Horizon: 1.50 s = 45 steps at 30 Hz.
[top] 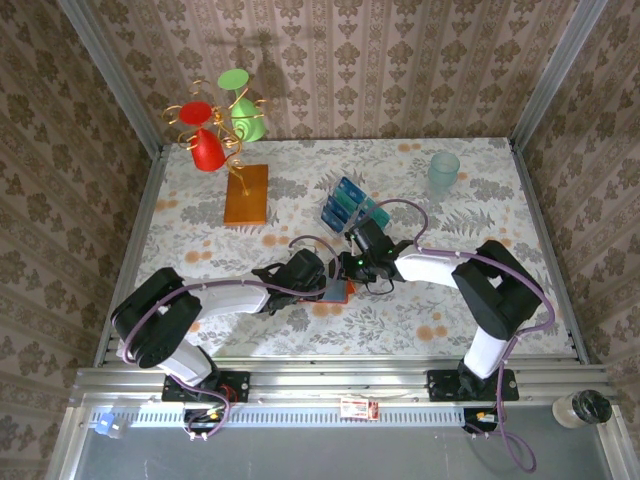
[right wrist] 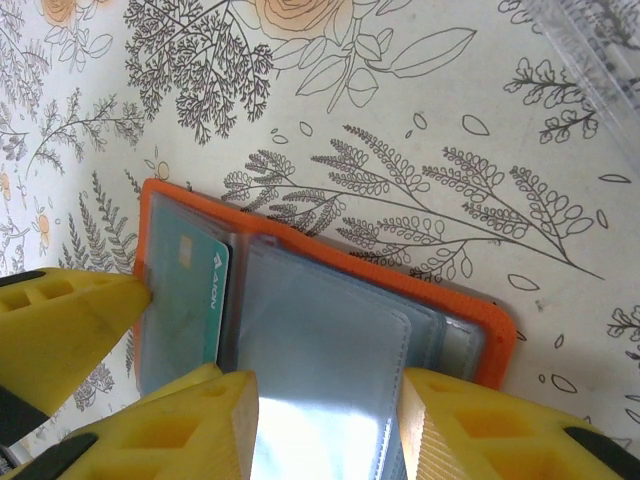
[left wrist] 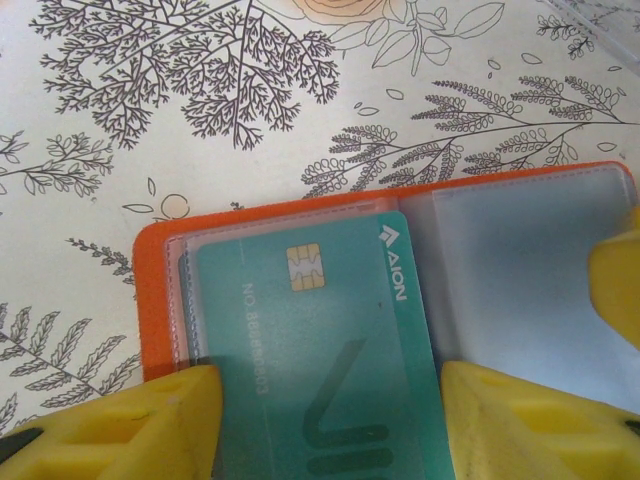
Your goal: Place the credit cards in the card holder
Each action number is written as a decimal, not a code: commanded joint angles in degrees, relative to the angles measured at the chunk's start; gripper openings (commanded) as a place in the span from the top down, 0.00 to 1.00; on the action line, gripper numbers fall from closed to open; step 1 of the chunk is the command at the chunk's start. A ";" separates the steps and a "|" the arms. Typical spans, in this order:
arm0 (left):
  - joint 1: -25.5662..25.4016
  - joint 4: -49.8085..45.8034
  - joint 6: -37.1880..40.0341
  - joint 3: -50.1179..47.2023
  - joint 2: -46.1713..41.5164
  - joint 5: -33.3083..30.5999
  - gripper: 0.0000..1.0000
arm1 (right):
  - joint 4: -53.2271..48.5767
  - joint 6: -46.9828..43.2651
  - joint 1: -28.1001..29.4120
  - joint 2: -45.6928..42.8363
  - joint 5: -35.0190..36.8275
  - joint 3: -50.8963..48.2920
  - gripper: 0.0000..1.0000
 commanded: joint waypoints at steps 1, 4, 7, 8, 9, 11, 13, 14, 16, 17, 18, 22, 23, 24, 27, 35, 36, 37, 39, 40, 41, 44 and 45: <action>-0.40 -1.85 0.08 -1.26 1.36 0.20 0.40 | 0.86 1.24 -0.19 1.44 -0.29 -1.08 0.59; -0.40 -1.87 0.07 -1.17 1.26 0.23 0.40 | 1.23 1.18 -0.19 1.48 -1.26 -1.08 0.60; -0.40 -1.87 0.08 -1.18 1.23 0.22 0.40 | 2.42 1.36 -0.45 1.48 -3.35 -1.17 0.60; -0.40 -1.87 0.18 -1.08 1.25 0.22 0.40 | 3.12 1.68 -0.61 1.31 -3.96 -1.34 0.61; -0.41 -1.93 0.12 -1.16 1.17 0.23 0.40 | 3.65 1.98 -0.76 1.19 -4.54 -1.52 0.61; -0.41 -2.02 0.16 -1.01 0.96 0.16 0.40 | 4.63 2.43 -0.98 0.95 -5.50 -1.68 0.62; -0.45 -2.24 0.21 -0.84 0.48 0.21 0.40 | 5.27 2.90 -1.07 0.61 -6.40 -1.70 0.63; -0.40 -2.43 0.37 -0.74 0.05 0.16 0.39 | 5.33 3.08 -1.06 0.43 -6.64 -1.72 0.63; -0.41 -2.97 0.40 -0.33 -0.90 0.06 0.38 | 5.28 3.33 -1.07 -0.23 -7.10 -1.61 0.61; -0.38 -3.36 0.59 -0.12 -1.57 -0.15 0.37 | 5.12 3.44 -1.06 -0.64 -7.28 -1.56 0.60; -0.32 -3.72 0.61 0.21 -2.35 -0.13 0.36 | 4.86 3.52 -0.99 -1.14 -7.41 -1.44 0.59; 0.14 -4.83 0.69 0.90 -6.01 -0.60 0.30 | 2.91 3.42 -0.48 -2.96 -7.35 -0.40 0.52; 0.39 -5.07 0.67 0.94 -7.12 -0.75 0.29 | 2.29 3.35 -0.22 -3.09 -7.25 -0.02 0.51; 0.71 -5.34 0.57 0.86 -8.27 -0.91 0.27 | 1.64 3.27 0.10 -3.30 -7.24 0.40 0.50; 2.02 -5.71 0.34 0.05 -11.89 -0.92 0.25 | 0.52 3.26 1.00 -3.13 -6.74 1.67 0.49; 7.04 -7.26 0.25 -4.15 -21.19 -0.30 0.25 | -1.71 3.97 3.93 -0.31 -5.03 6.24 0.47; 7.78 -7.37 0.28 -4.77 -22.19 -0.10 0.25 | -1.91 4.22 4.42 0.48 -4.79 7.06 0.47; 8.46 -7.51 0.25 -5.23 -22.99 0.10 0.24 | -2.14 4.34 4.79 1.18 -4.70 7.86 0.47; 9.67 -7.74 0.42 -6.23 -24.67 0.52 0.24 | -2.36 4.62 5.76 3.11 -4.65 9.52 0.47; 10.17 -7.98 0.52 -6.48 -25.34 0.68 0.24 | -2.37 4.79 6.12 4.11 -4.61 10.25 0.47; 10.76 -8.13 0.68 -6.89 -25.95 0.84 0.24 | -2.40 4.90 6.54 5.13 -4.65 11.07 0.47; 12.04 -8.52 1.01 -7.74 -27.63 1.46 0.24 | -2.72 5.02 7.34 7.91 -4.52 13.13 0.47; 12.45 -8.68 1.09 -7.99 -28.11 1.66 0.24 | -2.79 5.03 7.39 8.84 -4.53 13.76 0.47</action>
